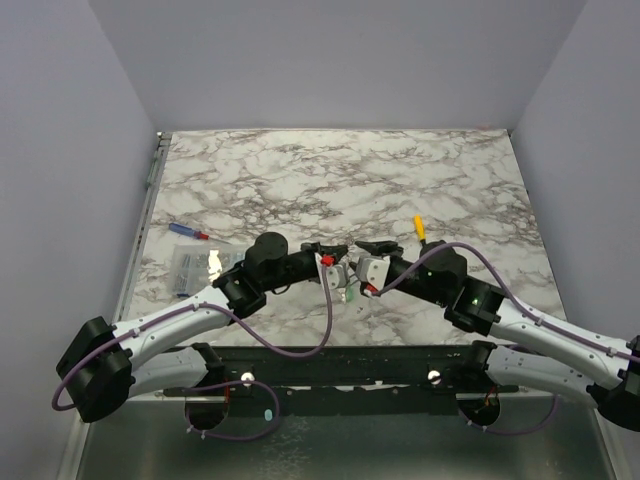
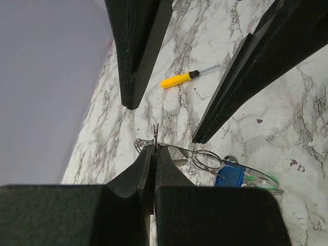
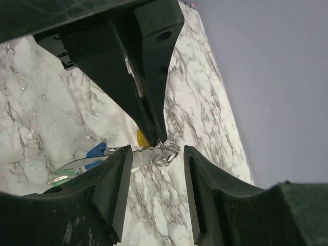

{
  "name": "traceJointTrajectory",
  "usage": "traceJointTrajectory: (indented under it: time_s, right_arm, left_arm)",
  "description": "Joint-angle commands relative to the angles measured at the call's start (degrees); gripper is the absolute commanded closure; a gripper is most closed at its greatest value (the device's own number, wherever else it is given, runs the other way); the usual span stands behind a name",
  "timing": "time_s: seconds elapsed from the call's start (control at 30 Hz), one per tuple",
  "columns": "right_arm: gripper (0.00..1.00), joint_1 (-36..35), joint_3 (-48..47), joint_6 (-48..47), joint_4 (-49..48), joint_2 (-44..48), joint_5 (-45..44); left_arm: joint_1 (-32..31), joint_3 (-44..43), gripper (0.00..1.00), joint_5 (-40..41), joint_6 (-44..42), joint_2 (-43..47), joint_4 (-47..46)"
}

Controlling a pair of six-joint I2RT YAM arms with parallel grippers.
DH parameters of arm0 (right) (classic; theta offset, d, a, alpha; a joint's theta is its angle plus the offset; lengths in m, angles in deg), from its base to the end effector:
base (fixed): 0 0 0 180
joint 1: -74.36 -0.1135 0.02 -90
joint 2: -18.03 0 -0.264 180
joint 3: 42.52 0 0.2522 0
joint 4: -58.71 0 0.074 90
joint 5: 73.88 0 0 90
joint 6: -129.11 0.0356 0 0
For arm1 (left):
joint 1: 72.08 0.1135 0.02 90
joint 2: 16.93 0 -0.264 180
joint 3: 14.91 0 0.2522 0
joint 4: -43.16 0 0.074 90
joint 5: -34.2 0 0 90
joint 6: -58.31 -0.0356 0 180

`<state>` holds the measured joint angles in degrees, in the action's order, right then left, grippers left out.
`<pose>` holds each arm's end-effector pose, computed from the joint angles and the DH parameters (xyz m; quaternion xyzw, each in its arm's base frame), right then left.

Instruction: Put the keys on the keyring

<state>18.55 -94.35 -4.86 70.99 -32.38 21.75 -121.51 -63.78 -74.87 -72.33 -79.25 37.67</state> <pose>0.1159 0.1768 0.3026 -0.6090 0.4721 0.1033 0.6290 0.1533 -0.1969 0.2737 0.6033 0.4489 -0.1742 0.6358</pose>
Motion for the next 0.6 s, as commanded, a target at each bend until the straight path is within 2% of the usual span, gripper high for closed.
traceJointTrajectory:
  time_s: [0.0, 0.17, 0.4, 0.57]
  right_arm:
    - [0.5, -0.27, -1.58, -0.86, 0.42, -1.4, -0.82]
    - [0.58, -0.26, -1.44, -1.46, 0.07, -1.91, -1.03]
    - [0.59, -0.26, -0.66, -1.91, -0.54, -2.23, -1.59]
    - [0.64, -0.26, -0.26, -2.0, -1.01, -3.2, -1.67]
  left_arm:
    - [-1.21, -2.38, 1.0, 0.65, -1.47, -0.16, 1.55]
    - [-1.75, -2.74, 1.0, 0.07, -1.42, -0.16, 1.99]
    - [-2.13, -2.83, 1.0, -0.5, -1.63, 0.36, 2.36]
    - [-2.5, -2.85, 1.0, -0.7, -2.0, 0.52, 2.61]
